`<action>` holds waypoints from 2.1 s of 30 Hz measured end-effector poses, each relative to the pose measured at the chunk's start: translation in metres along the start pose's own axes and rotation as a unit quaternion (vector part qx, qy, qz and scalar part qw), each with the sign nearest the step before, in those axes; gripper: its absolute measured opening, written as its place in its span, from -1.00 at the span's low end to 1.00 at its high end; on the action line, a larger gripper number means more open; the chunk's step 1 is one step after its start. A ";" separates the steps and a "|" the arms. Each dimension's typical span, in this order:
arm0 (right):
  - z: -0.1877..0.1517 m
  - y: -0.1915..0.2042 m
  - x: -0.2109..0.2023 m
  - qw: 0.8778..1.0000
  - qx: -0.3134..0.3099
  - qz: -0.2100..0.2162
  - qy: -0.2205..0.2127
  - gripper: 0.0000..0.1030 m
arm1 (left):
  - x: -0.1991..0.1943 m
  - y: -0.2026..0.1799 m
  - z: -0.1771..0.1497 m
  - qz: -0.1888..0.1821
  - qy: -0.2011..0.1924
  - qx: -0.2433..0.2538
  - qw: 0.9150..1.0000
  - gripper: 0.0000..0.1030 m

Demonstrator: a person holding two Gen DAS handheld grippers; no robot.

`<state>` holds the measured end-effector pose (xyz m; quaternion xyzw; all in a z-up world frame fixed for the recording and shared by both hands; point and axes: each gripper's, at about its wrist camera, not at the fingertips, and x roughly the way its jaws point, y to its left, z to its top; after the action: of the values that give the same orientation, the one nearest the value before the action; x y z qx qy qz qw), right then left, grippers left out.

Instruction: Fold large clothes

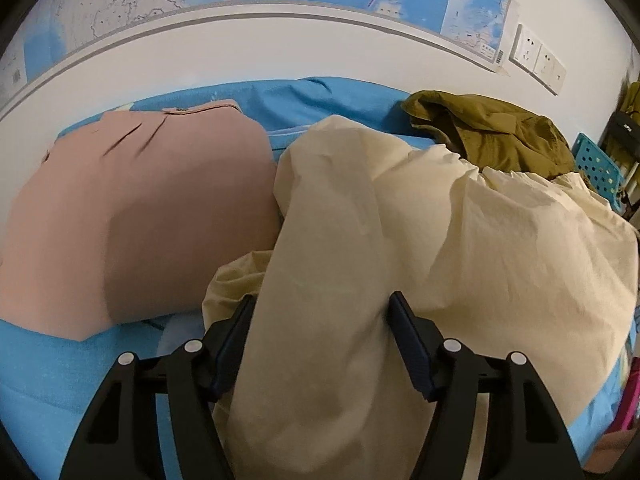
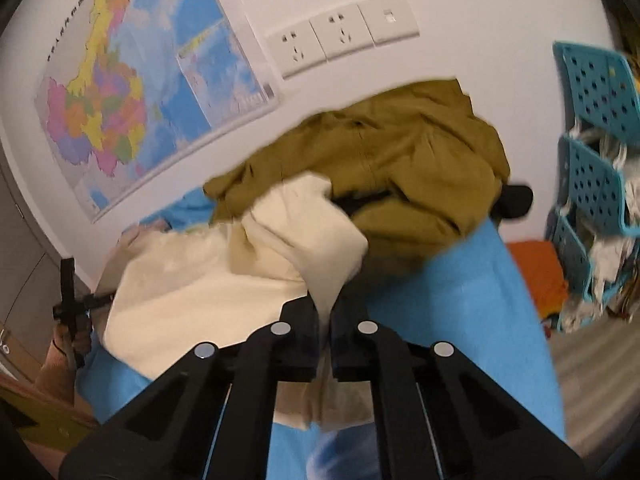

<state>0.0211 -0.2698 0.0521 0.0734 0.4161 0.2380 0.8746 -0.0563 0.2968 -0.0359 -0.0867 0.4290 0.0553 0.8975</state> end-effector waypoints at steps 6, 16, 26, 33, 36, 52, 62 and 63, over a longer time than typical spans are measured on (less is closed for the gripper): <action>-0.016 -0.007 0.028 0.997 0.023 -0.054 0.044 -0.32 | -0.011 0.001 -0.006 0.001 -0.007 0.002 1.000 0.34; 0.002 0.094 -0.024 0.993 -0.101 0.055 -0.026 0.00 | -0.067 0.024 -0.026 -0.002 -0.059 -0.009 0.998 0.38; -0.028 0.143 0.087 0.983 -0.153 0.058 0.086 -0.37 | -0.031 0.031 -0.034 0.004 -0.012 -0.051 0.999 0.29; -0.020 0.167 0.050 0.982 -0.162 0.088 0.052 -0.07 | -0.055 0.016 -0.036 0.038 -0.041 -0.028 0.998 0.35; -0.018 0.195 0.039 0.974 -0.184 0.127 0.036 -0.01 | -0.070 0.001 -0.034 0.056 -0.072 -0.003 0.996 0.36; -0.039 0.207 0.064 0.976 -0.177 0.110 0.060 0.00 | -0.039 -0.049 -0.031 -0.015 -0.039 0.069 0.997 0.36; -0.010 0.083 0.064 0.997 -0.056 -0.023 0.038 -0.33 | -0.027 -0.052 -0.015 -0.018 -0.025 0.066 0.997 0.43; -0.012 0.076 0.064 0.998 -0.047 -0.022 0.041 -0.36 | -0.028 -0.050 -0.016 -0.019 -0.027 0.061 0.998 0.43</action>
<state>0.0194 -0.1737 0.0249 0.0131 0.4416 0.2412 0.8641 -0.0775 0.2436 -0.0183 -0.0387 0.4056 0.0139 0.9131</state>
